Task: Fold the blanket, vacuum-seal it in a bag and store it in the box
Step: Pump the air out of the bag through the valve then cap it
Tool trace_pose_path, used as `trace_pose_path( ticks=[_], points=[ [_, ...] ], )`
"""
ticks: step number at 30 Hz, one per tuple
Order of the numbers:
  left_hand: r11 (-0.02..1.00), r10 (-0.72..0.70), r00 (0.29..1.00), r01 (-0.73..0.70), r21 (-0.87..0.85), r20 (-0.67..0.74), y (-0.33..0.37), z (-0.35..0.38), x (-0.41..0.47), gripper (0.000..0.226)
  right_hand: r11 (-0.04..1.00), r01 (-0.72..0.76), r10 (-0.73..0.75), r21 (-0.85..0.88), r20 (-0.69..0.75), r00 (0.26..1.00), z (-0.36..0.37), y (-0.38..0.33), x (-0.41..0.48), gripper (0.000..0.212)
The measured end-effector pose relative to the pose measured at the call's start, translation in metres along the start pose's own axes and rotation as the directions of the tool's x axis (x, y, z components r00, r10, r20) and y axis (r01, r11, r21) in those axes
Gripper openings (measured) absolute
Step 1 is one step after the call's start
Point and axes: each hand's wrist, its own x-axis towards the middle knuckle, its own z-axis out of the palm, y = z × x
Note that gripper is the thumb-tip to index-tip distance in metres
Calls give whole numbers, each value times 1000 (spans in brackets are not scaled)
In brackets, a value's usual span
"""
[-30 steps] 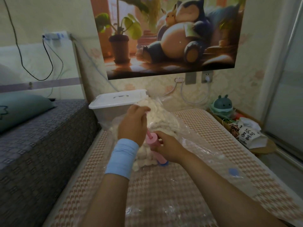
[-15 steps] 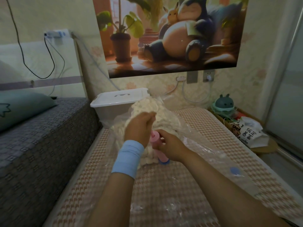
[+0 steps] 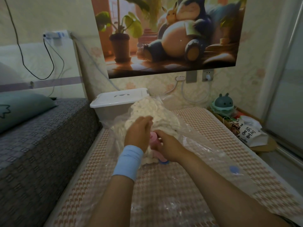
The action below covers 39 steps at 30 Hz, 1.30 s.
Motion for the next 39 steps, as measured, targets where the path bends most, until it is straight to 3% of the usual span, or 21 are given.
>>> trace_pose_path(
  ticks=[1,3,6,8,10,11,13,15,17,18,21,24,26,28,30,32,33,35,37,39],
  points=[
    [998,-67,992,66,18,104,-3,9,-5,29,1000,0,0,-12,1,1000,1,-2,-1,40],
    [991,-94,989,82,108,114,2,8,-5,30,1000,-1,1,-23,0,1000,1,-3,-2,39],
    [974,41,982,2,226,-186,27,-32,8,28,1000,-8,8,-15,-2,1000,-5,1,0,43],
    [962,187,882,-74,263,-433,35,-62,16,24,1000,-10,10,-11,16,1000,-6,3,1,44],
    [953,279,810,-169,249,-516,34,-72,19,22,1000,-7,7,-13,22,1000,-5,3,1,45],
    [958,278,820,-200,205,-501,31,-68,19,22,1000,-9,10,-16,20,1000,-4,3,1,46],
    [988,152,918,-136,69,-367,20,-44,14,23,1000,-11,11,-18,16,1000,-1,1,1,46],
    [1000,-30,997,29,-8,-73,7,-11,3,25,999,-19,19,-28,13,1000,2,-2,0,44],
    [992,-123,981,119,39,147,-3,9,-7,28,998,-19,20,-61,17,1000,3,-4,-1,43],
    [992,-119,980,109,70,157,-1,9,-7,28,998,-13,14,-67,13,1000,3,-3,-1,41],
    [992,36,993,-21,127,-111,18,-20,5,24,999,-18,18,-30,0,1000,-2,2,-1,43],
    [977,190,865,-119,178,-465,33,-53,14,21,999,-23,23,-22,16,1000,-3,4,0,45],
    [973,217,808,-131,193,-548,35,-57,14,21,1000,-15,16,-27,9,1000,-2,3,-1,45],
    [987,137,877,-83,136,-460,28,-43,8,21,999,-11,12,-37,7,1000,0,1,-1,46],
    [999,-34,985,39,25,-169,13,-14,-1,24,998,-18,18,-52,2,1000,2,-2,-2,45],
    [989,-143,982,145,-8,121,2,6,-10,27,997,-17,17,-81,2,1000,3,-4,-3,43],
    [986,-167,973,165,24,160,2,7,-10,28,995,-13,13,-94,4,1000,3,-4,-4,43],
    [985,-143,988,137,107,49,10,-6,-3,27,996,-14,15,-86,6,1000,2,-3,-4,45],
    [985,-48,976,81,155,-210,24,-31,4,25,998,-18,19,-62,15,1000,-1,0,-2,46],
    [990,74,874,-5,142,-481,33,-53,8,22,998,-15,16,-63,24,1000,-2,1,-1,47]
  ],
)
